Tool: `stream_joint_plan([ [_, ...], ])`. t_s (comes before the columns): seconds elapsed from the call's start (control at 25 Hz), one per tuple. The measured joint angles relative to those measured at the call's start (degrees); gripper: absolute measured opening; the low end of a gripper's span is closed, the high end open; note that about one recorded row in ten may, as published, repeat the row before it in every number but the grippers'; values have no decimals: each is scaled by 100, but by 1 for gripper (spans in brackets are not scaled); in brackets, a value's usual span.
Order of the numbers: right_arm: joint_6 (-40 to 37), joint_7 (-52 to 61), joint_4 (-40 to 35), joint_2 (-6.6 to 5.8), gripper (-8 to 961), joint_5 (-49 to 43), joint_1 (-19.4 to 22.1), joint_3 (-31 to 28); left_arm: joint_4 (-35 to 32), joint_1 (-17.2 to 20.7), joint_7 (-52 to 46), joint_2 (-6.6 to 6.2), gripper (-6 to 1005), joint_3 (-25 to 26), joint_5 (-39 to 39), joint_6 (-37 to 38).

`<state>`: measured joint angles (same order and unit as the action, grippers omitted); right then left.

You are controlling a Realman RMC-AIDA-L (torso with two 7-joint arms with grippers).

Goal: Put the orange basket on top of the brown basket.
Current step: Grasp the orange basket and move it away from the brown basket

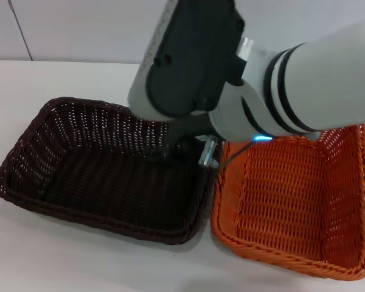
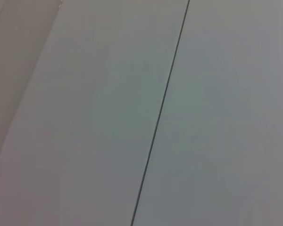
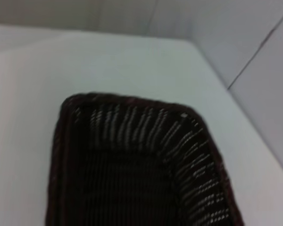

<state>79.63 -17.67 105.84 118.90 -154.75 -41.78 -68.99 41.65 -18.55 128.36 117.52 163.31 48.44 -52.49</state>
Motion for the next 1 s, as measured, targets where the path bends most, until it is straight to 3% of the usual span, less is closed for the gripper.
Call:
stream_joint_plan([
  [0.32, 535, 90, -156, 10, 632, 252, -321, 36, 1, -161, 19, -24, 606, 33, 21, 253],
  [0.52, 677, 164, -294, 13, 632, 555, -171, 51, 1, -208, 28, -33, 605, 35, 25, 354],
  [1.0, 1046, 254, 317, 27, 632, 660, 314, 128, 1, -239, 31, -66, 604, 24, 34, 444],
])
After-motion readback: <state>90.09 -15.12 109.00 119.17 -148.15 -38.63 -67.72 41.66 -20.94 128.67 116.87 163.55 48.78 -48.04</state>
